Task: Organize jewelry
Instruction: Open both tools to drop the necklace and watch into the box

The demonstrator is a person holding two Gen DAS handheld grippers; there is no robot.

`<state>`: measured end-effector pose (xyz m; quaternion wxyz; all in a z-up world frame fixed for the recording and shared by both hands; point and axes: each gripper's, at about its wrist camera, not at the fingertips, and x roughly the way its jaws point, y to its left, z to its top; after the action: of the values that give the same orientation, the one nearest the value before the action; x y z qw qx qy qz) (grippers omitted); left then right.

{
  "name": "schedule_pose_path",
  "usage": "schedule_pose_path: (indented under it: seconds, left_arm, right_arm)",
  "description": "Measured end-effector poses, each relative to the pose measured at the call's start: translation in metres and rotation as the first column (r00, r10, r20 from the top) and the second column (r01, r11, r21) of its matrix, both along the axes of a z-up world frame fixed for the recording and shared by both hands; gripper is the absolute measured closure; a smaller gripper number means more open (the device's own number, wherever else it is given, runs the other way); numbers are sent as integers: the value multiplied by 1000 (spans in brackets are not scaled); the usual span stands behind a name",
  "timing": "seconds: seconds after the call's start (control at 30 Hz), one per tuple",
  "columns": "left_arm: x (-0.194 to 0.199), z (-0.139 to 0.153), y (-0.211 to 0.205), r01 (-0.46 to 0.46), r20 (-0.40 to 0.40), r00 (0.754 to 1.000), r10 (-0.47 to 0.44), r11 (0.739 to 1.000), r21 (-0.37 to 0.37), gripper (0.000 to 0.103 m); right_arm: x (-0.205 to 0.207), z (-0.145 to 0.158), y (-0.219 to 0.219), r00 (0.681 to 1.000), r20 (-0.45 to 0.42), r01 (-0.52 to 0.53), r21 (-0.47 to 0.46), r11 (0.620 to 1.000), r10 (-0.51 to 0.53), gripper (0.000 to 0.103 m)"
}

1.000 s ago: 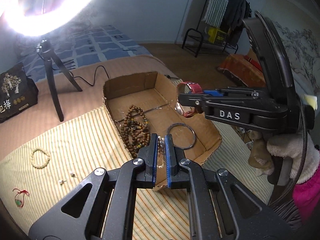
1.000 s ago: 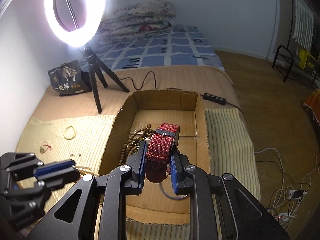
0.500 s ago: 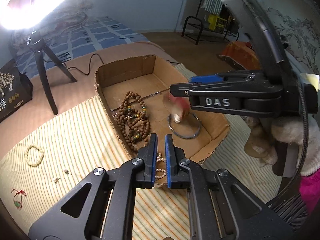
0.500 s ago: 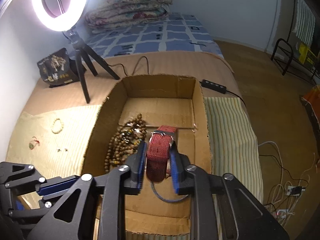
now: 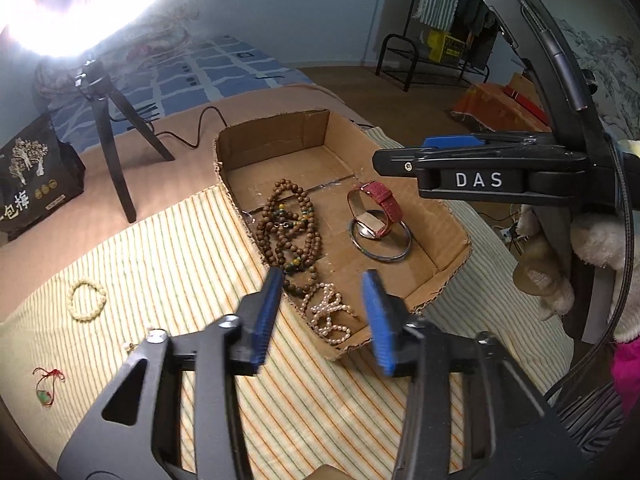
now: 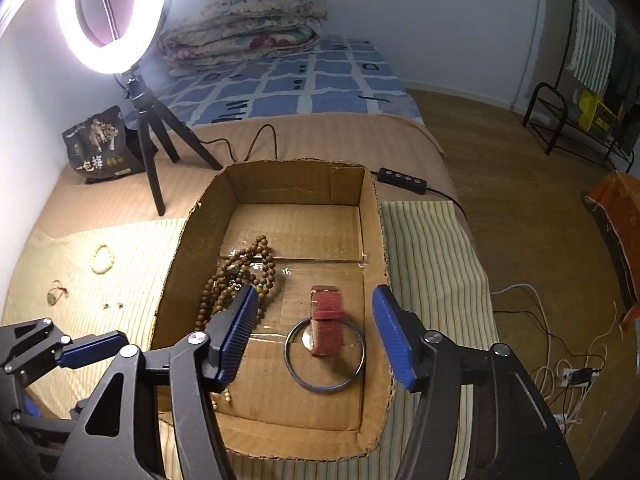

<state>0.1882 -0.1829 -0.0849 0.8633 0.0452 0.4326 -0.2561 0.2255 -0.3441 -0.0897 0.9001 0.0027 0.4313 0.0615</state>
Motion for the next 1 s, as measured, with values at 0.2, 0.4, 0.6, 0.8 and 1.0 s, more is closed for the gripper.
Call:
schedule_pose_path:
  seconds: [0.2,0.4,0.6,0.8,1.0]
  left_arm:
    - [-5,5,9,-11,-1,1000,11,1000,6,55]
    - [-8,8,29,-36,-1,999,36,999,11,55]
    - [-12,13,52,-70,12,998,69,997,15,55]
    - [-14,17,80,-111,24,994,110,994,17,55]
    - [-14,22,113,-169,21,986,168,986,18,55]
  right_arm:
    - [-5,4,4,1000,17,-6,-4,1000,6,37]
    - [-9,8,14,999,31,-24,-26,999,25,36]
    - [-15,13,24,998,45,-42,-21,999,43,35]
    - [-21,20,37,995,68,-67,-15,998,68,35]
    - [-26,27,53,992,91,-92,-1,996,92,35]
